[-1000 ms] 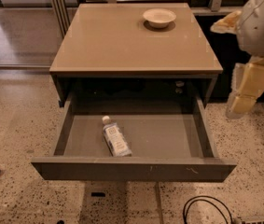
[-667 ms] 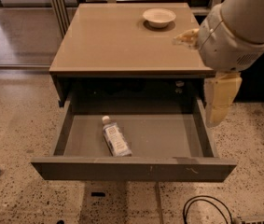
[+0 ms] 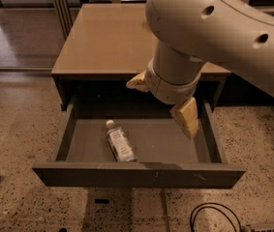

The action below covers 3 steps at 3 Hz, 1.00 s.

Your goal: Pick blue plastic bottle from top drawer and place on counter

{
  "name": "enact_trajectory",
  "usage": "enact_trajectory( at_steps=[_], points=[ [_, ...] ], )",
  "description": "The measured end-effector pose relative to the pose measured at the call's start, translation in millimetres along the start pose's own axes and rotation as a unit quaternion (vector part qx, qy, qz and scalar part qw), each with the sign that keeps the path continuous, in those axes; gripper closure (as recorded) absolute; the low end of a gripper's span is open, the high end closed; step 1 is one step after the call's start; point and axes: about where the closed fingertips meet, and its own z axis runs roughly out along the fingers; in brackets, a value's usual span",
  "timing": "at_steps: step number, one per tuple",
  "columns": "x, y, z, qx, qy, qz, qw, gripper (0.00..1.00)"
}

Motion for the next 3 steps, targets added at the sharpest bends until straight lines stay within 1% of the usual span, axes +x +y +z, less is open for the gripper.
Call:
enact_trajectory(
  at_steps=[1, 2, 3],
  points=[
    [0, 0, 0, 0.000, -0.001, 0.000, 1.0000, 0.00],
    [3, 0, -1, 0.015, -0.005, -0.005, 0.9999, 0.00],
    [13, -27, 20, 0.035, -0.026, -0.051, 0.9978, 0.00]
  ],
)
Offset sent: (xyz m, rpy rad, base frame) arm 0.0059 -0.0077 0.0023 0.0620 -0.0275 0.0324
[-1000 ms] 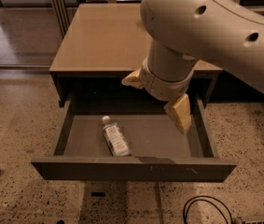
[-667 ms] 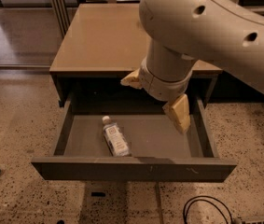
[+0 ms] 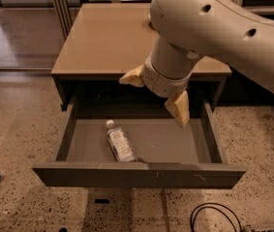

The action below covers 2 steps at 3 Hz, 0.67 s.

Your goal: Pick blue plastic bottle from top drawer and place on counter

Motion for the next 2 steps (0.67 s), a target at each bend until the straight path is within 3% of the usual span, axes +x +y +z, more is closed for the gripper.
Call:
enact_trajectory(
  at_steps=[1, 2],
  points=[
    [0, -32, 40, -0.006, -0.024, -0.076, 0.9968, 0.00],
    [-4, -53, 85, -0.012, -0.057, -0.148, 0.9872, 0.00]
  ],
)
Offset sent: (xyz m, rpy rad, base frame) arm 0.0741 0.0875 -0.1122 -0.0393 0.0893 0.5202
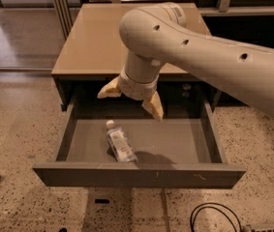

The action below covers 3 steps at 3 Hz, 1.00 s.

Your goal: Pick blue plastic bottle from top drawer and place on counter

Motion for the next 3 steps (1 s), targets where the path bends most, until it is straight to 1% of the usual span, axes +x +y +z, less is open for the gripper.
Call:
enact_trajectory(
  at_steps=[1, 2, 3],
  points=[
    [-11, -13, 42, -0.016, -0.033, -0.089, 0.9954, 0.00],
    [-17, -19, 87, -0.044, -0.066, -0.156, 0.9846, 0.00],
    [-17, -19, 87, -0.044, -0.066, -0.156, 0.9846, 0.00]
  ],
)
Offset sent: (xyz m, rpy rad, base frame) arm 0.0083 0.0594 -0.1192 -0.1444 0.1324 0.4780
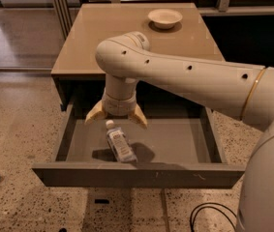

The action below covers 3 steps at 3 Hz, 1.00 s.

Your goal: Pick blue plastic bottle from top drawer and place on counter

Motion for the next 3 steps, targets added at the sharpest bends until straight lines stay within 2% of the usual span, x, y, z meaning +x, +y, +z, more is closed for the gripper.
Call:
enact_trajectory(
  at_steps=[1, 3],
  points=[
    [6, 1, 18, -0.013, -0.011, -0.014, 0.9998, 0.00],
    [17, 6, 94, -0.044, -0.047, -0.033, 0.9974, 0.00]
  ],
)
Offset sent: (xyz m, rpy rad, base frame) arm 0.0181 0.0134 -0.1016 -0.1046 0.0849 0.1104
